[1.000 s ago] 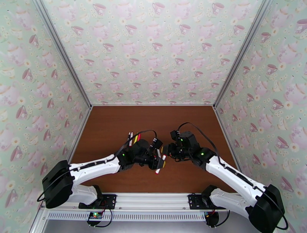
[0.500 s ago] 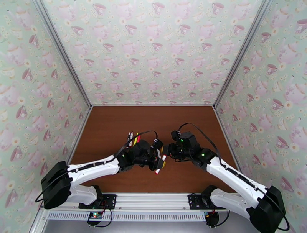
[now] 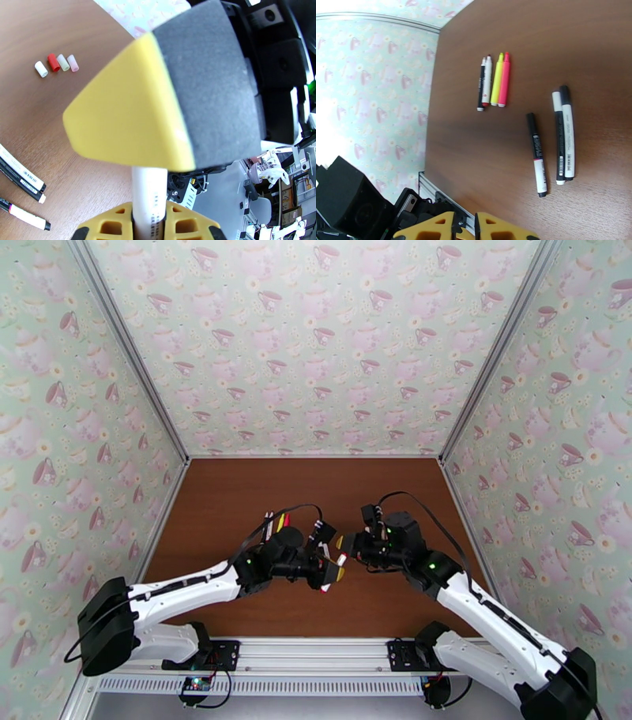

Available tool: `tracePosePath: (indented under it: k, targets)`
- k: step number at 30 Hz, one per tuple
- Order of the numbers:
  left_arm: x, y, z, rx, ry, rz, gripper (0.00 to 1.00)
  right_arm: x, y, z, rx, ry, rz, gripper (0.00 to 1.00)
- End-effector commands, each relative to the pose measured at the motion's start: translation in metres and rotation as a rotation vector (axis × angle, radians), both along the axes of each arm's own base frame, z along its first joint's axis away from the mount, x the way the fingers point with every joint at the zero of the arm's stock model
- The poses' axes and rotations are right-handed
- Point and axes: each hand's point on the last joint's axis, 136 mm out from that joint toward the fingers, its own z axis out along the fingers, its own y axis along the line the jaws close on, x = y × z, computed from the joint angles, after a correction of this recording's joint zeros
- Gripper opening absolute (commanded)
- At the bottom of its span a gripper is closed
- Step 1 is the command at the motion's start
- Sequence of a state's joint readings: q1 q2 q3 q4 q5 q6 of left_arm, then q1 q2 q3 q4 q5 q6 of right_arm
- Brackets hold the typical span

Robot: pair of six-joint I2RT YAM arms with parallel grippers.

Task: Open the pen caps

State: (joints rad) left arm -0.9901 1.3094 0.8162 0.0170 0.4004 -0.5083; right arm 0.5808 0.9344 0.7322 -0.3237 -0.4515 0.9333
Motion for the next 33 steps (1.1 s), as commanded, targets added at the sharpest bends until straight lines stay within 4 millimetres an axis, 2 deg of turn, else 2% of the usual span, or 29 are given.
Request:
tracePosePath:
  k: [1, 2, 6, 14, 19, 21, 26, 28, 33]
  targets:
    - [-0.011, 0.014, -0.02, 0.102, 0.065, -0.004, 0.0, 0.023, -0.016, 0.019, 0.033, -0.084, -0.119, 0.06]
    - [-0.01, 0.015, -0.025, 0.145, 0.052, 0.009, 0.0, 0.021, -0.022, 0.031, 0.042, -0.119, -0.139, 0.06]
    - [-0.003, 0.02, -0.034, 0.25, -0.015, 0.068, 0.0, 0.026, -0.038, 0.03, 0.007, -0.092, -0.227, 0.06]
    - [-0.003, 0.026, -0.029, 0.353, -0.116, 0.094, 0.0, 0.03, -0.054, 0.026, -0.039, -0.055, -0.291, 0.05]
    - [-0.011, 0.024, -0.024, 0.334, -0.113, 0.066, 0.0, 0.032, -0.061, 0.029, -0.042, -0.048, -0.322, 0.05]
    - [-0.017, 0.02, -0.02, 0.282, -0.074, 0.031, 0.0, 0.033, -0.06, 0.03, -0.035, -0.057, -0.316, 0.05]
    - [-0.035, 0.011, 0.008, 0.07, 0.041, -0.086, 0.0, 0.032, -0.047, 0.046, 0.037, -0.149, -0.232, 0.05]
    - [-0.037, 0.014, 0.009, 0.058, 0.081, -0.104, 0.0, 0.03, -0.041, 0.058, 0.07, -0.201, -0.185, 0.05]
    - [-0.04, 0.02, 0.002, 0.061, 0.126, -0.122, 0.0, 0.025, -0.032, 0.071, 0.081, -0.281, -0.106, 0.05]
